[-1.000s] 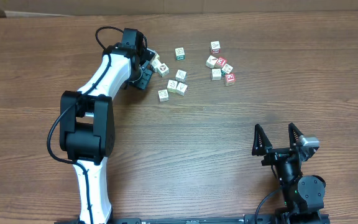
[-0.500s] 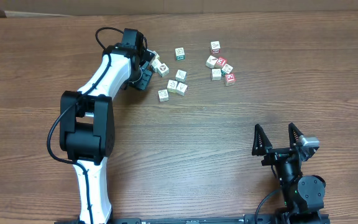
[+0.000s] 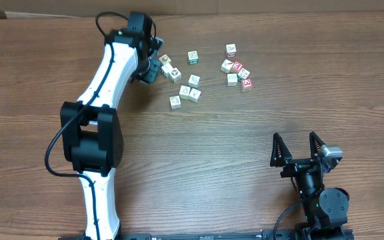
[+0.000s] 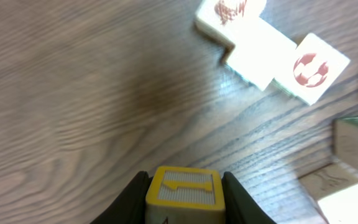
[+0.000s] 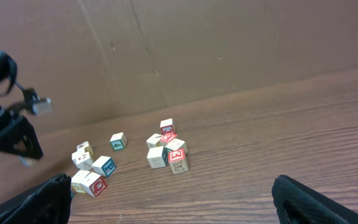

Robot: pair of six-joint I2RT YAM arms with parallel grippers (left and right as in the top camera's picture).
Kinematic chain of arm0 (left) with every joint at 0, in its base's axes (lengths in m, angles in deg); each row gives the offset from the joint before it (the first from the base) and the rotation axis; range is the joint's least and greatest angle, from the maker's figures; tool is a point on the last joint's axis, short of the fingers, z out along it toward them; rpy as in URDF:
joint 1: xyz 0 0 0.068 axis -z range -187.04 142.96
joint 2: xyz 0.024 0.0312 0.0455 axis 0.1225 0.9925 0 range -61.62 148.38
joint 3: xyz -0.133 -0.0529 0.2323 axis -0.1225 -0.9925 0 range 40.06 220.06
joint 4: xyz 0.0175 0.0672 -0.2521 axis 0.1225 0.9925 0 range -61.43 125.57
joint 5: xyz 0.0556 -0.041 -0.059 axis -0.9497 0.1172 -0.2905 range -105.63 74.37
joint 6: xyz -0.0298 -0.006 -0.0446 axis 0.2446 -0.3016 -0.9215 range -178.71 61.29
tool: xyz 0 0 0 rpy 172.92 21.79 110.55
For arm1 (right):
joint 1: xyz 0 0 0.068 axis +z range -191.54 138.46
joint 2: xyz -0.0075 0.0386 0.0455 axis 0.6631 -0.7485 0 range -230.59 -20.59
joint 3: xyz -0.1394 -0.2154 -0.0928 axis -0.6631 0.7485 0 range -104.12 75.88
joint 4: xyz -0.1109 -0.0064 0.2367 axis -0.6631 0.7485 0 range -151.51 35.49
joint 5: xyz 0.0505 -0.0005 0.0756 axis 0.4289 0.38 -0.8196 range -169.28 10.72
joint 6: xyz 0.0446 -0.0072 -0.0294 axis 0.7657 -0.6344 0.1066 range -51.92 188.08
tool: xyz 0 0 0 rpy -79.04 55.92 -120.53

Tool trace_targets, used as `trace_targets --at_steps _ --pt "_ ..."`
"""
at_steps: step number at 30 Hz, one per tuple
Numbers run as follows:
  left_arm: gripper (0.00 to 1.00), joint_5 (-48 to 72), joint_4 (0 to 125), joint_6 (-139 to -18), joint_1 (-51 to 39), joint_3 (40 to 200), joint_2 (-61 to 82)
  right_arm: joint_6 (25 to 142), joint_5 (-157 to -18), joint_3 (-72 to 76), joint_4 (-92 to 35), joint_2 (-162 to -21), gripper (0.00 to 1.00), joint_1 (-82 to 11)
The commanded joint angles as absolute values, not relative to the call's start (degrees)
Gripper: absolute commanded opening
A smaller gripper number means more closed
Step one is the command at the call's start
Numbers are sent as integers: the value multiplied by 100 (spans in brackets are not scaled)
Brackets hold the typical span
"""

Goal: Form a horizontal line

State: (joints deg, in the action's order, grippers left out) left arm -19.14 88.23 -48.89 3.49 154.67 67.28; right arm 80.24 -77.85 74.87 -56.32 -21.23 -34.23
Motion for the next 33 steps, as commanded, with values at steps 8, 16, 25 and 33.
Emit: trace_targets --at_steps 8,16,25,33 --pt "9 -2043 9975 -5733 838 17001 6800 8007 -7811 7544 -5669 -2110 100 -3412" --pt "4 -2230 10534 -6065 1492 17183 6700 8007 -7811 7544 -5671 -2108 100 -3412" --pt "4 -1896 10517 -6261 1660 16870 6215 8007 -7811 7544 -5669 -2110 100 -3412" --pt "5 -1846 9391 -6395 1767 14818 5117 8007 -7811 7544 -5669 -2110 100 -3412"
